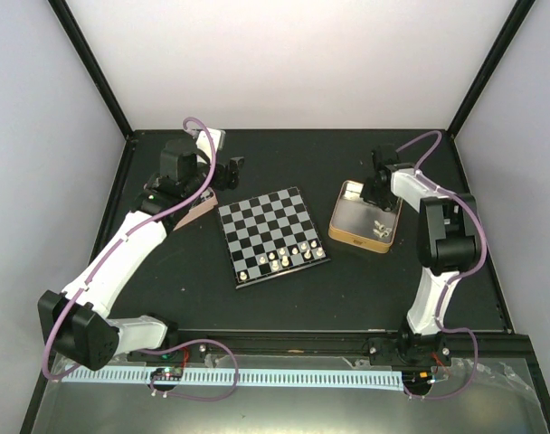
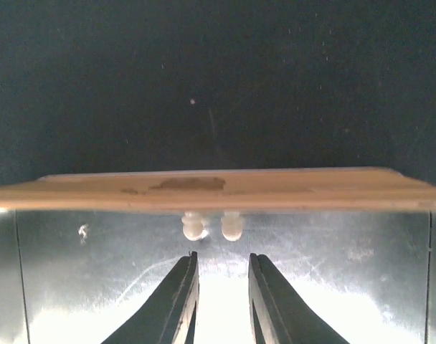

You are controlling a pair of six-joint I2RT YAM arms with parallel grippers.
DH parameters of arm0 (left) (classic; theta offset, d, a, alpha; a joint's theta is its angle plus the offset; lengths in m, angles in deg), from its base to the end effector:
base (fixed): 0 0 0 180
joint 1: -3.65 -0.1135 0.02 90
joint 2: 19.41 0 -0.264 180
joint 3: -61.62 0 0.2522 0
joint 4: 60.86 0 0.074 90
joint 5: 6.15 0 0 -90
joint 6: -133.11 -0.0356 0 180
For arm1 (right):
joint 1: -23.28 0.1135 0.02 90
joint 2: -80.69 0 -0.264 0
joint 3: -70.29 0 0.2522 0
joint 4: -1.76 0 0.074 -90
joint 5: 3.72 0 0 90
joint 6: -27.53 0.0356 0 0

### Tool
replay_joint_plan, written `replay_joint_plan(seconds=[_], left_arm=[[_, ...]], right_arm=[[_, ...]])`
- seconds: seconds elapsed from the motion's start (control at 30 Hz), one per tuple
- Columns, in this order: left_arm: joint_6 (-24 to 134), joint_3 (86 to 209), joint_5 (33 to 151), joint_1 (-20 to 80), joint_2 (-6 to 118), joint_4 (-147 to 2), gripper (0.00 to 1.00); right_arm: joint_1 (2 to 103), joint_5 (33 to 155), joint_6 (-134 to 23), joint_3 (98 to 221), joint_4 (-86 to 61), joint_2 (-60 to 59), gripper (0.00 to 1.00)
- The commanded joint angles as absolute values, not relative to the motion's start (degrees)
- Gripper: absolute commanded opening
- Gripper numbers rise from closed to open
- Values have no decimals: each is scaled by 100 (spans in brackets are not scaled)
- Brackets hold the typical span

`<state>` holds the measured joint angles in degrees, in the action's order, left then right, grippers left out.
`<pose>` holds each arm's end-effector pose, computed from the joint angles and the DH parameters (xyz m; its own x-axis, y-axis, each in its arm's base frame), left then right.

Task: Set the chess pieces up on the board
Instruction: Pick up the chess piece from the storage box.

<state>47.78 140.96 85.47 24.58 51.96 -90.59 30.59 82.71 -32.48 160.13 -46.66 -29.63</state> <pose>0.2679 -0.1035 0.3580 -0.3762 0.0567 -0.9248 0.3521 0.9320 -0.0861 0.3845 0.0471 0.1706 -0.8538 0.3934 -0.3408 0.3718 0.9192 0.1296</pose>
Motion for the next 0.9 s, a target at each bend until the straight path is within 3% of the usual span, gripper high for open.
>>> replay_joint_plan(seconds=[0.0, 0.33, 0.87], left_arm=[[4759, 14204, 8639, 2395, 5248, -9038, 88], [4768, 14198, 8659, 2379, 5248, -9047, 88], [4775, 14209, 8671, 2360, 5228, -9036, 88]], right_arm=[[3009, 8026, -3321, 16417, -4578, -3224, 21], [2962, 7796, -3098, 16588, -4727, -3522, 14], [2956, 7906, -3321, 16700, -4573, -3782, 19]])
